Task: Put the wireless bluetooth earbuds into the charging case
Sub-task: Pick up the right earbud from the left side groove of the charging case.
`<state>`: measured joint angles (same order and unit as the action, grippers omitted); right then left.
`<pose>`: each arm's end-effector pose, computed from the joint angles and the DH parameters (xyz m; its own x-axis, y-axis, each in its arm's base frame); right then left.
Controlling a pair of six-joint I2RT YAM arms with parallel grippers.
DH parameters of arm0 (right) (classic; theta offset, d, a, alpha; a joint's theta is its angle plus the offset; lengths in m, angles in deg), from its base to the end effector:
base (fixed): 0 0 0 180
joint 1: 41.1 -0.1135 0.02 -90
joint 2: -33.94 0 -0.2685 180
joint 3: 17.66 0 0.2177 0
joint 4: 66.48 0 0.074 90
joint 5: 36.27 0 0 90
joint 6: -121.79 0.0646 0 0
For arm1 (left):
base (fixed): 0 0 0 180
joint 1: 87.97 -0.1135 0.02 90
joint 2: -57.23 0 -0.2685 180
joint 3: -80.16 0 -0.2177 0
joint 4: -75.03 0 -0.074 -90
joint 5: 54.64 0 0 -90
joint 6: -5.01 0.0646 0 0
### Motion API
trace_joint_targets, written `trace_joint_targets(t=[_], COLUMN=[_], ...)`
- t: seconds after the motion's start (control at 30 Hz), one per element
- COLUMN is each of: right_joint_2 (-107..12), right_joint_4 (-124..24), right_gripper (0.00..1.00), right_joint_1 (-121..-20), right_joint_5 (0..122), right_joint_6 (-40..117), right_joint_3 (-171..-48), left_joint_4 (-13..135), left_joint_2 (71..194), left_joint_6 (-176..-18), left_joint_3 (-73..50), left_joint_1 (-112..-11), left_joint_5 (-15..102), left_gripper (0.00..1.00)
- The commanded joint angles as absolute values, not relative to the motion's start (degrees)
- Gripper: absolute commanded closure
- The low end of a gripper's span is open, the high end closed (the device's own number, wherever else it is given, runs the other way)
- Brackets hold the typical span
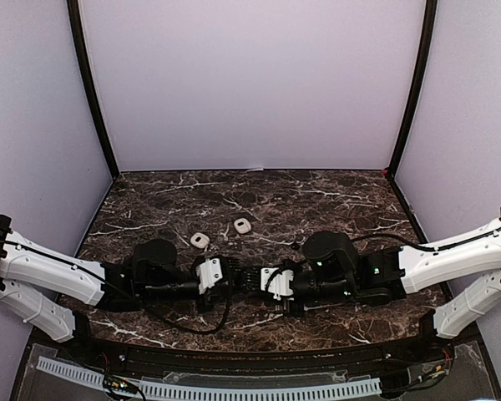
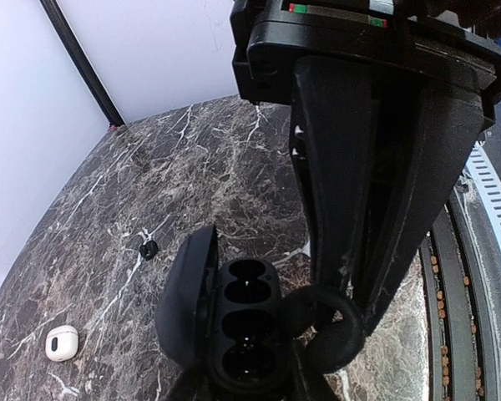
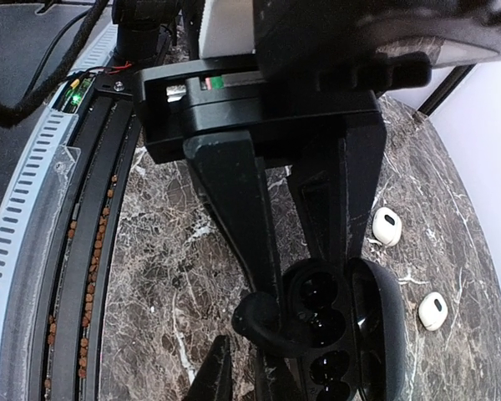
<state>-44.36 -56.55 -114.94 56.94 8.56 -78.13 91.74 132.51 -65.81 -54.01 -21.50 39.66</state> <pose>0.0787 0.2847 0.2453 0.2646 -0.5019 -0.8235 -0.9450 0.0352 -0.3251 0.1059 -0.2553 0.2356 0.2268 0.2997 -0.9267 0.9200 0.2462 0.3048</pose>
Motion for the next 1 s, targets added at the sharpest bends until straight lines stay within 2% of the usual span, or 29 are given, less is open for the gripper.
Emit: trace_joint_targets(t=[0.0, 0.33, 0.6, 0.73, 0.97], right_joint_2=[-43.05, -45.5, -44.84, -44.13, -45.25], right_joint_4=[-59.91, -60.52, -60.41, -60.66, -61.45], right_gripper=[0.89, 0.88, 0.88, 0.82, 0.79], right_joint_1=[-115.38, -114.78, -113.85, -113.53, -113.08], right_joint_5=[55.56, 52.88, 53.75, 54.27, 55.07], right_joint_6=[9.94, 13.56, 14.39, 14.51, 15.07], right_joint_3=[-78.49, -78.93, -77.71, -77.22, -77.51], left_joint_4=[93.65, 89.45, 91.82, 91.88, 91.88], left_joint_2=[132.43, 137.91, 138.13, 137.92, 137.99], left_joint_6=[-67.46, -75.31, -77.84, -77.53, -77.37], left_joint_3=[-53.99, -48.95, -50.22, -50.42, -50.35], left_joint_1=[-21.48, -22.54, -24.32, -24.43, -24.52], left_joint_5=[40.81, 43.13, 46.55, 46.53, 46.35], left_gripper=[0.86, 0.86, 0.85, 0.85, 0.86])
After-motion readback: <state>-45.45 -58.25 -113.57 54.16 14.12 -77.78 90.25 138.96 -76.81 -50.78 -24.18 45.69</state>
